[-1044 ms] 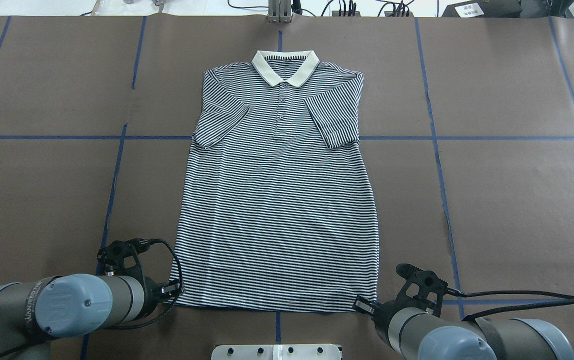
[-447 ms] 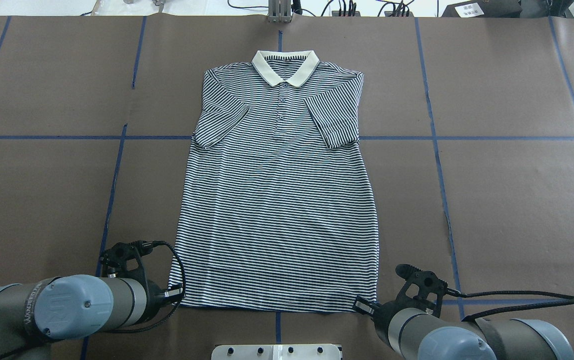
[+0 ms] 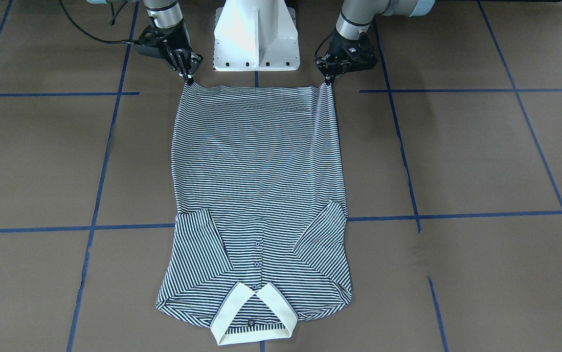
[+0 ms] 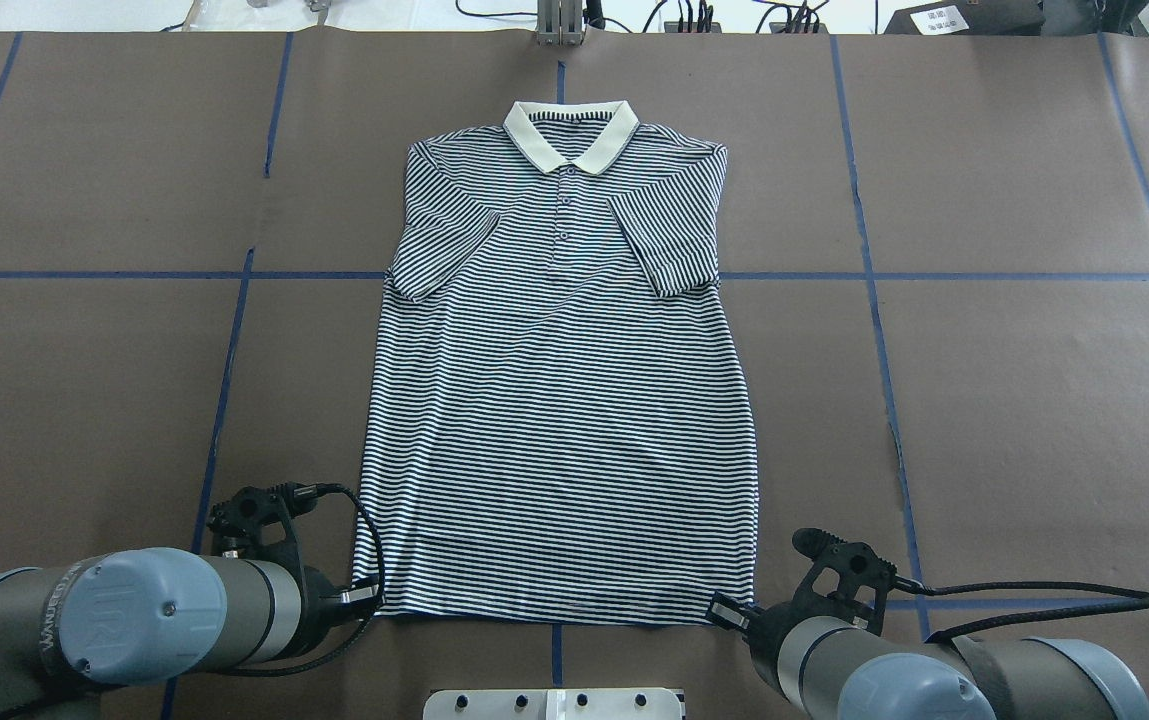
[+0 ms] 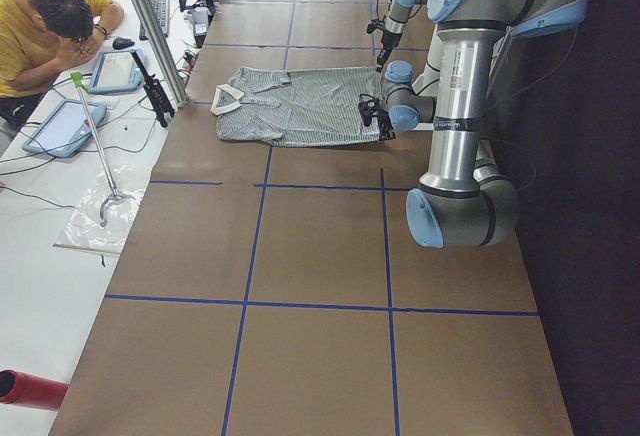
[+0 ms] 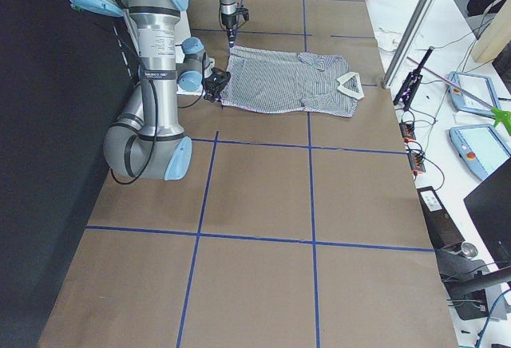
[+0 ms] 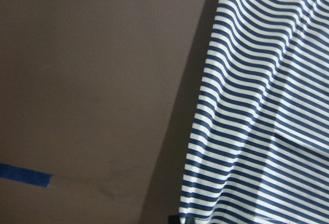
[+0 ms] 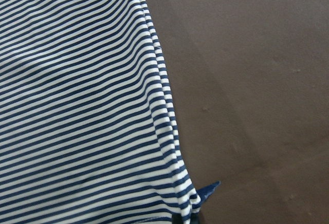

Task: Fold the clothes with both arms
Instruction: 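Lower the left gripper to the other hem corner and grasp both hem corners, then lift both hem corners and fold them toward the collar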

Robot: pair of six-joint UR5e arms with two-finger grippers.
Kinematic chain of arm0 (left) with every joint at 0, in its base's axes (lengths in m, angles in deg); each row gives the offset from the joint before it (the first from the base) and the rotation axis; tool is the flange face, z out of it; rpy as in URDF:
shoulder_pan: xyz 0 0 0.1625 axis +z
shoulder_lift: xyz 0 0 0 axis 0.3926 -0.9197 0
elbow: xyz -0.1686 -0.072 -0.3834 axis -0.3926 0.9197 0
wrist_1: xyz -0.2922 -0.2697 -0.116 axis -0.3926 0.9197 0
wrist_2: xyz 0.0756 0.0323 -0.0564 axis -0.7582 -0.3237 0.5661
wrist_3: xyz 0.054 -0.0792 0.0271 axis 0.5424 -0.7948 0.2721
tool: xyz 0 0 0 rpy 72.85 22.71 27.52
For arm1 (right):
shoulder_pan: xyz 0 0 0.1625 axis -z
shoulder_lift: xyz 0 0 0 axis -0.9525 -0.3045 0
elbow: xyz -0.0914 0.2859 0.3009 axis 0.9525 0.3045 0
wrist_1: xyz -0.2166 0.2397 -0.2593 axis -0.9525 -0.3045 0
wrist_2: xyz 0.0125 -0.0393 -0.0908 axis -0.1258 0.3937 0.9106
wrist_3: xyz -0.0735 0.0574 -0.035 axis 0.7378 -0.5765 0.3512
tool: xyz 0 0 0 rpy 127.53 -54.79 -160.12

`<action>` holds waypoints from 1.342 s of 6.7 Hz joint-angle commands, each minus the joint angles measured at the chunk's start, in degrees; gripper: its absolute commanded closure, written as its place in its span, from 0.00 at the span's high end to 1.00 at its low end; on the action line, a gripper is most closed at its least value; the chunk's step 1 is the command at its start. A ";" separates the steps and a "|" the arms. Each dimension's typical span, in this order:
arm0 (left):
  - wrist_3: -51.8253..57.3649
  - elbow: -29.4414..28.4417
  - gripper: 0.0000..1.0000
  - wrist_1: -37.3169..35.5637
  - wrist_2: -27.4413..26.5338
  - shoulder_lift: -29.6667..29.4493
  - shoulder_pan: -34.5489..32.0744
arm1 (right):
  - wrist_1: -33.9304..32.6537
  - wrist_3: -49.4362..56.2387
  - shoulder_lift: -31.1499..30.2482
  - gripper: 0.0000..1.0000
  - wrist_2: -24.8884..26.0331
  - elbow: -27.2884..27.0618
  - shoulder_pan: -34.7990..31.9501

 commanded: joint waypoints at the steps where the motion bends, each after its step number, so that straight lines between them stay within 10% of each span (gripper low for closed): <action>1: -2.84 0.19 0.00 -1.09 4.65 -4.67 0.16 | 0.12 0.04 -0.97 0.00 -0.12 -1.83 -0.09; 9: -2.33 14.67 0.00 -14.90 4.95 -7.09 -6.43 | -0.15 0.48 -6.76 0.00 -0.73 -10.34 -2.55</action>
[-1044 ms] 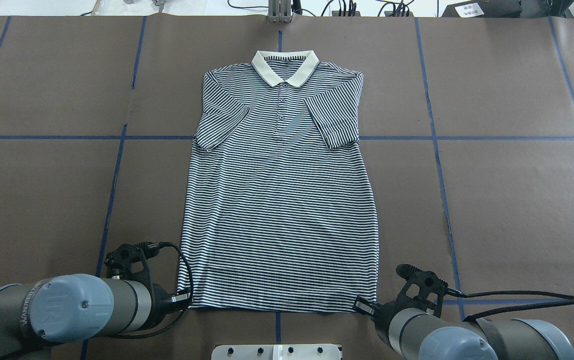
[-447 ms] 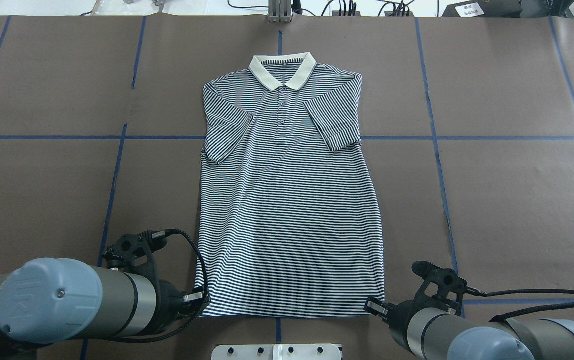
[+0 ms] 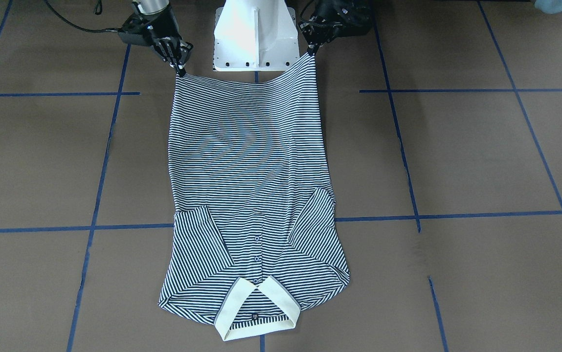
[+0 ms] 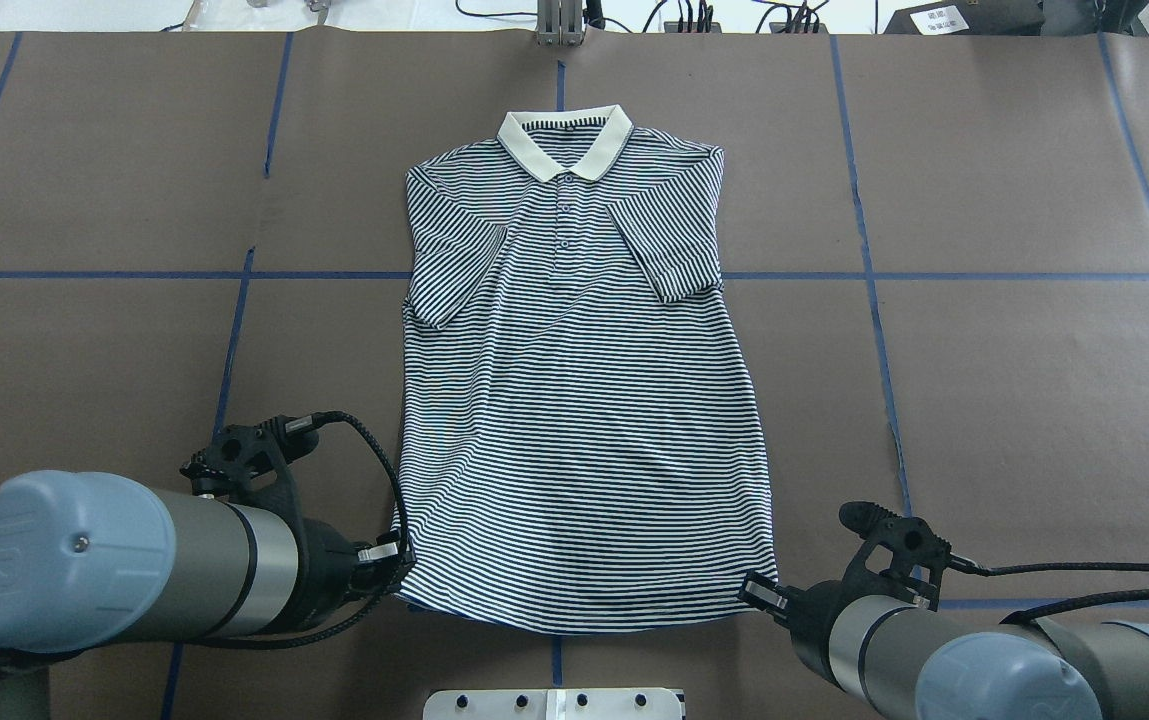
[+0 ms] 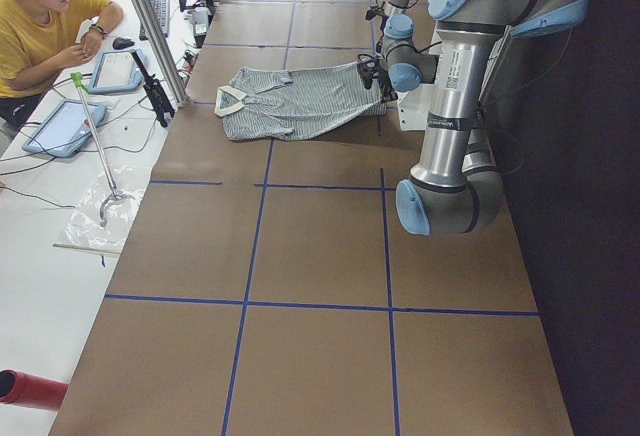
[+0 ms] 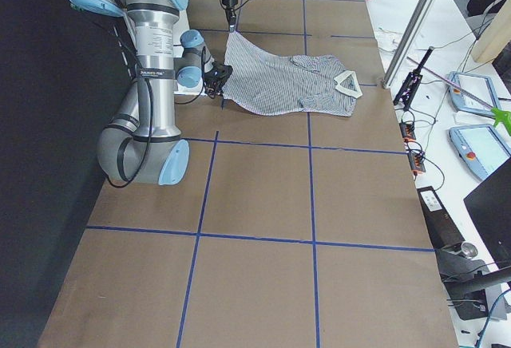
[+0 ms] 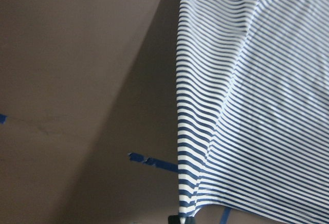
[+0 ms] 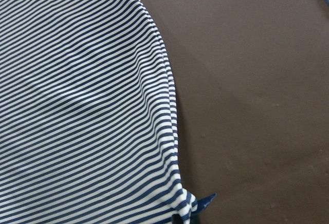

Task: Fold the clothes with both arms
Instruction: 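Lift both hem corners and fold them toward the collar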

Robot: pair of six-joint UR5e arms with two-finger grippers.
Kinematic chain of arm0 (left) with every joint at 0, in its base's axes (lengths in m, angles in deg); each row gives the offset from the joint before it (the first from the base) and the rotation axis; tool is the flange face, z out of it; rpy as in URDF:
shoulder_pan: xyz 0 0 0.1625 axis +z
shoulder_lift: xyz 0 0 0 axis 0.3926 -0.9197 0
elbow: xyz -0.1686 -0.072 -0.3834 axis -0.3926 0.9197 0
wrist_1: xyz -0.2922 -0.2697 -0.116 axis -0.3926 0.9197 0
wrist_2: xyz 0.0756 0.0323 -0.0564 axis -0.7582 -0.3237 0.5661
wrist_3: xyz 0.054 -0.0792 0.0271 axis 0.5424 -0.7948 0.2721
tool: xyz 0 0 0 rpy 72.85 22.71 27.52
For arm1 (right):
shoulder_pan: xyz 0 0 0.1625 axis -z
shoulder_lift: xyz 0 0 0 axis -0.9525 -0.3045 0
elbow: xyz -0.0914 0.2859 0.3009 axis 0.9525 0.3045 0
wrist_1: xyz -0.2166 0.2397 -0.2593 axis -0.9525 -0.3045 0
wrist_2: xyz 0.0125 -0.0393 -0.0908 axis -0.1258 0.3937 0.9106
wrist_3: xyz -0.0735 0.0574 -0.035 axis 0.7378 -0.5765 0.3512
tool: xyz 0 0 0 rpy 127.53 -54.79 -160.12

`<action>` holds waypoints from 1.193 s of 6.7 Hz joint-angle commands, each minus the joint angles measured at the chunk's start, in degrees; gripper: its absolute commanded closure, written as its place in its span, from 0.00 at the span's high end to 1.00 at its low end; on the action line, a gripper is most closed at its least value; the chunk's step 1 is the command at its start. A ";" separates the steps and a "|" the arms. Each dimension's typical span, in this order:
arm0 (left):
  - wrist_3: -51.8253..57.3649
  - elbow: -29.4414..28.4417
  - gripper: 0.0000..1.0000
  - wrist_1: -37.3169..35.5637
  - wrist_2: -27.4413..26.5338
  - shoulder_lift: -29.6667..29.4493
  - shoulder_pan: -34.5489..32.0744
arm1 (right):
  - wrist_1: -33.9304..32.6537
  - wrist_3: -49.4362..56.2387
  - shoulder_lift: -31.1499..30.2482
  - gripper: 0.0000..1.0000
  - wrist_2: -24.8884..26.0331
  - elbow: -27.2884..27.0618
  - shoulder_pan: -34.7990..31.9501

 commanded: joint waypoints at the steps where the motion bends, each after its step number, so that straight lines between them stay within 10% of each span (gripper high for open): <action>1: 0.16 2.57 0.00 -0.52 0.13 1.27 -0.85 | 0.00 -0.06 -3.81 0.00 -0.52 -5.15 -0.11; 5: -4.03 12.06 0.00 -7.81 0.22 4.88 -0.41 | 0.00 -0.23 -9.17 0.00 -11.46 -12.63 -0.19; 8: 3.60 1.87 0.00 -7.73 -1.70 -1.57 -3.36 | 0.00 2.03 -4.75 0.00 -13.71 -9.53 -12.52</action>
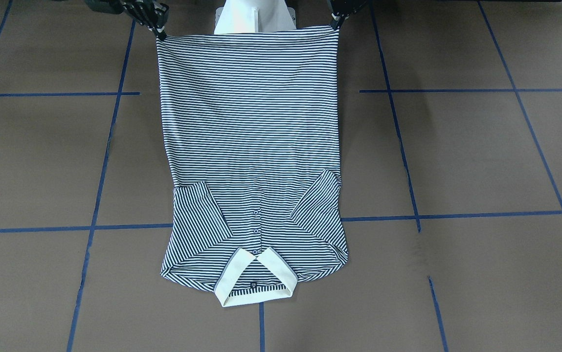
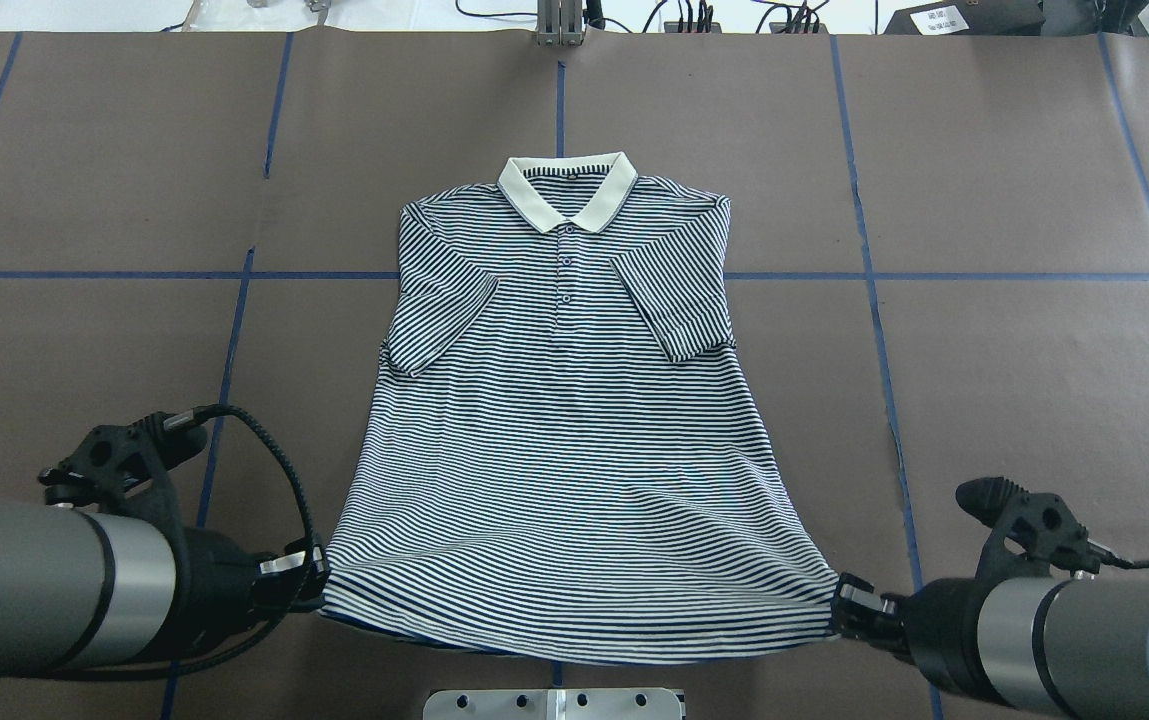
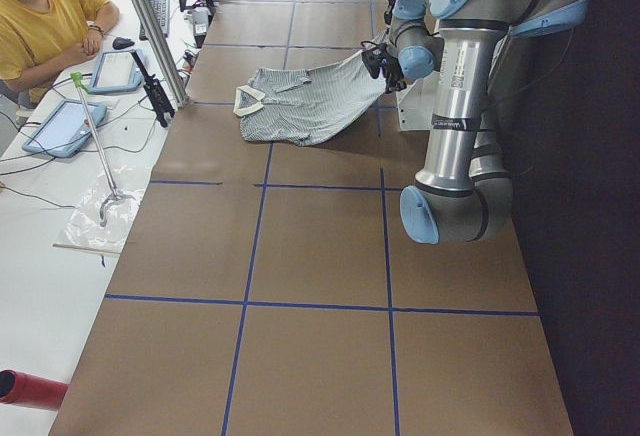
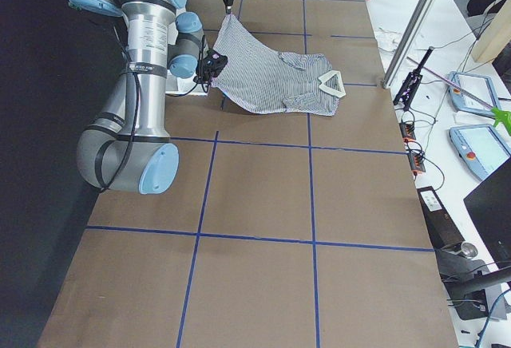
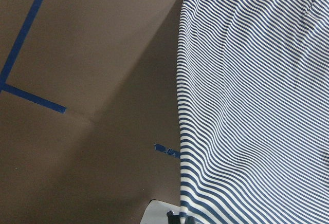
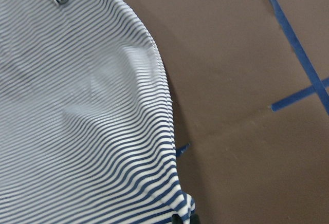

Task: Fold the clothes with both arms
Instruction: 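Lift both hem corners and fold them toward the collar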

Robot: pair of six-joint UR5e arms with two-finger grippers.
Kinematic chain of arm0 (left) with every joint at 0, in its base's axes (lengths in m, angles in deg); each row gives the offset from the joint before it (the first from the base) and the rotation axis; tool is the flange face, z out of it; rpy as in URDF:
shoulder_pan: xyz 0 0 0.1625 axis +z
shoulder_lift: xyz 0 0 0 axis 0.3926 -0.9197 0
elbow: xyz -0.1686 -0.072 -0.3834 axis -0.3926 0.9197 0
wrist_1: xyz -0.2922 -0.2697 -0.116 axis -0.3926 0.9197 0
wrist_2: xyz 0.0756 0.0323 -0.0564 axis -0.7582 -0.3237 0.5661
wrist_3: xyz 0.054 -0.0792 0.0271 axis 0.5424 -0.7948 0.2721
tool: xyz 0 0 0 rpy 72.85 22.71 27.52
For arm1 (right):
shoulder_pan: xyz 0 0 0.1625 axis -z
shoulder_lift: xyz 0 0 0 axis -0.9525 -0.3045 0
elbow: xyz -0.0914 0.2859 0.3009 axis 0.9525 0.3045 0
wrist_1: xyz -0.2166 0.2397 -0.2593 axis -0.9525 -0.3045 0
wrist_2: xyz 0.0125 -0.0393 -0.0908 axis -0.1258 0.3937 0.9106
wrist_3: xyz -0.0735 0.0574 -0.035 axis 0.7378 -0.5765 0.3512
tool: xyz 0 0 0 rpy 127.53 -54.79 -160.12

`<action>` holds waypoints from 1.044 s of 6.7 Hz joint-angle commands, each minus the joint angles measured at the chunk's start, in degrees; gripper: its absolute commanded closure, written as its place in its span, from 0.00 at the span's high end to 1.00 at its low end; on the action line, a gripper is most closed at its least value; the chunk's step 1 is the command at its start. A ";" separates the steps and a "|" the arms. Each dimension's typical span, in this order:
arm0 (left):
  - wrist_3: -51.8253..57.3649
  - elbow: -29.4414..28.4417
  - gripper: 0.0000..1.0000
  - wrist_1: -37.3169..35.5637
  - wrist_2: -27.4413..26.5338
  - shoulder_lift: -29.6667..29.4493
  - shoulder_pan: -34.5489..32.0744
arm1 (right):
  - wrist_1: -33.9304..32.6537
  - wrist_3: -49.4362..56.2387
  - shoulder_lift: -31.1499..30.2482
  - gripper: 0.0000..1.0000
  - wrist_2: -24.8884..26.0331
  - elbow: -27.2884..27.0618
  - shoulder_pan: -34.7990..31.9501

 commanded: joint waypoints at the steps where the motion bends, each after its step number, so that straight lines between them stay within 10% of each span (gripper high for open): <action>1: 14.58 -14.67 0.00 0.34 -3.03 -9.78 -8.09 | -0.09 7.98 11.46 0.00 -0.12 10.43 -10.68; 7: 26.98 -55.40 0.00 34.42 -6.18 -19.92 -24.41 | 0.96 26.76 44.53 0.00 0.06 60.71 -30.40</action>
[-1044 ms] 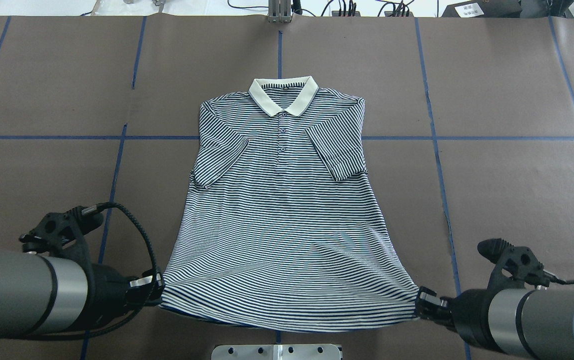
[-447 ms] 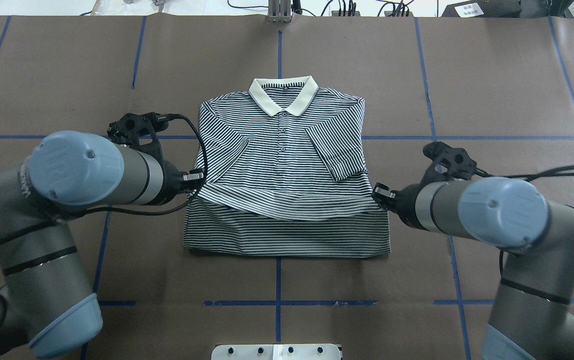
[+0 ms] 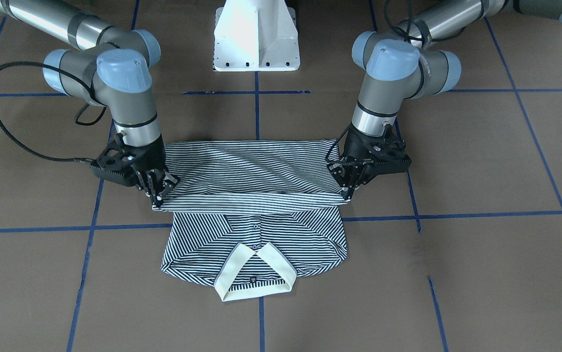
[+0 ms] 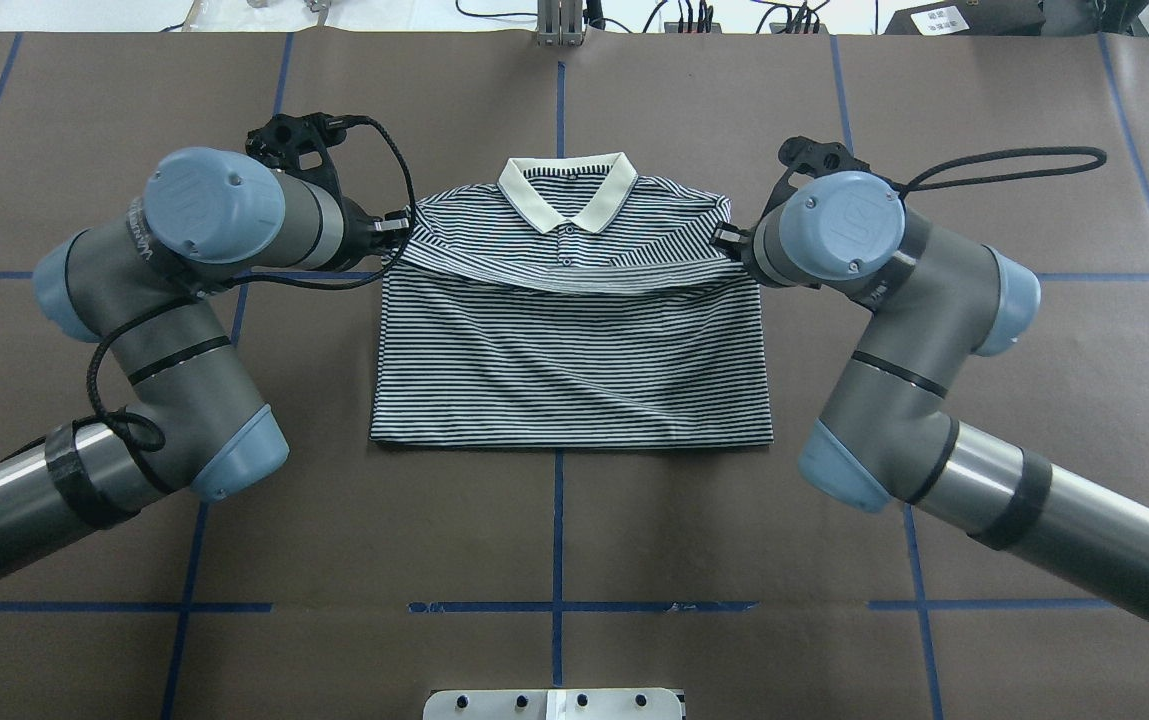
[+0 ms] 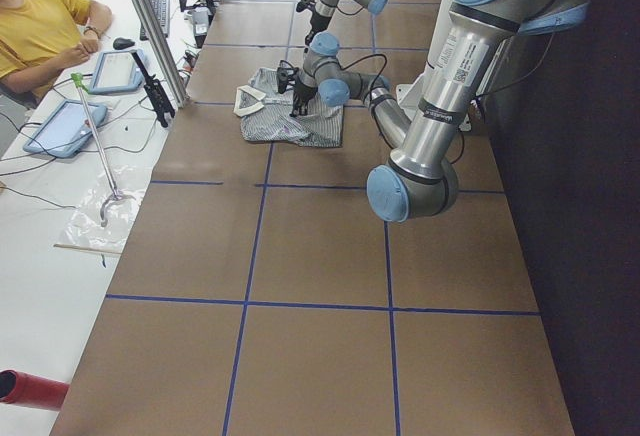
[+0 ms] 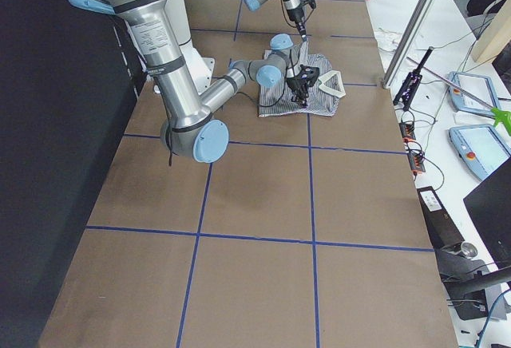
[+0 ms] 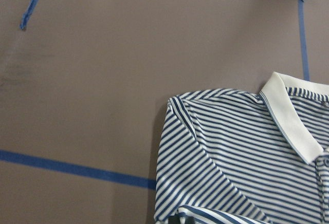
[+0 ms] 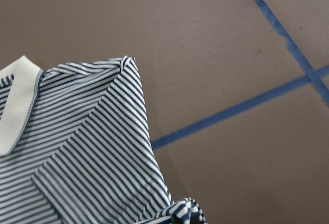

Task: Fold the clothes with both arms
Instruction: 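Release the hem near the collar and draw the right gripper back toward the robot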

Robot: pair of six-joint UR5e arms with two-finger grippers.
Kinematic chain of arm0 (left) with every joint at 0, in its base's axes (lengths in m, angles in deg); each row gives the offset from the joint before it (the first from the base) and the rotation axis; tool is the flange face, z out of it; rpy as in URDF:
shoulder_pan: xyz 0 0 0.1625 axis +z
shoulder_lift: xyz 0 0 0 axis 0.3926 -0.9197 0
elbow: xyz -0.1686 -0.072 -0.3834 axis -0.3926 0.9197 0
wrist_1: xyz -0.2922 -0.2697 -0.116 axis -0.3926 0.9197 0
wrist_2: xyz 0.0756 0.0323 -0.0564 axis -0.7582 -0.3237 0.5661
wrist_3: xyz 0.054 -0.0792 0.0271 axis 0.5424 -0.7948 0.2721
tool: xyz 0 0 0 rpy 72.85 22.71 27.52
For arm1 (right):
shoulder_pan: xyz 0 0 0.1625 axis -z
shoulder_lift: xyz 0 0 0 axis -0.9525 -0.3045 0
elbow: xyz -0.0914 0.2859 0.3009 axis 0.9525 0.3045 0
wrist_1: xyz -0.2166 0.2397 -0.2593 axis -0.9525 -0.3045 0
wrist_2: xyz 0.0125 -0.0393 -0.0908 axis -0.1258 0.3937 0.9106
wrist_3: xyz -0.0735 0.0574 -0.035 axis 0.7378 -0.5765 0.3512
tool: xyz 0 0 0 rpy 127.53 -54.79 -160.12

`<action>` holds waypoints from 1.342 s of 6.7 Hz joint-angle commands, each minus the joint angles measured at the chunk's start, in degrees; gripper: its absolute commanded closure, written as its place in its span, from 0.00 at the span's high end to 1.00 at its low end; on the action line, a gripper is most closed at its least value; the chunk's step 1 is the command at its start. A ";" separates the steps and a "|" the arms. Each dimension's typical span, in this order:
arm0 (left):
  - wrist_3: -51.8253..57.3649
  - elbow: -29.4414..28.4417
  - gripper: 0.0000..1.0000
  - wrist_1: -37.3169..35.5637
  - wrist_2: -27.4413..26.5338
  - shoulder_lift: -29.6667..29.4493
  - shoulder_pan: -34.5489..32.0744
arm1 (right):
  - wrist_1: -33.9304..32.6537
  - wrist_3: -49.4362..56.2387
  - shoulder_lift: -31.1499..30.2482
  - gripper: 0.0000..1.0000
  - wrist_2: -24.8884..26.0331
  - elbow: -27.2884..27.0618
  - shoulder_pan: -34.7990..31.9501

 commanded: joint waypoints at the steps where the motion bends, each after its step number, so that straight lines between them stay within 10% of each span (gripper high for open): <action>1: 1.03 -8.38 0.00 5.88 -2.12 -3.00 -0.98 | 1.78 0.70 8.09 0.00 0.24 12.86 -2.47; 3: 3.31 -12.60 0.09 9.57 -2.22 -3.62 -1.77 | 6.01 0.44 8.64 0.00 0.50 15.80 -2.65; 4: 3.41 -13.50 0.47 9.95 -2.13 -3.10 -1.77 | 6.10 -0.09 9.42 0.63 0.50 15.81 -2.48; 5: 3.15 -13.25 0.55 9.95 -1.95 -3.36 -1.68 | 6.36 -0.53 8.73 0.81 0.41 15.11 -2.48; 8: 2.88 -4.49 0.58 9.77 -1.43 0.85 -0.38 | 5.23 -4.03 -9.06 0.82 -0.11 -11.70 3.38; 9: 2.79 -4.37 0.58 9.77 -1.43 0.95 -0.10 | 5.49 -10.75 -10.94 0.82 1.37 -12.40 7.32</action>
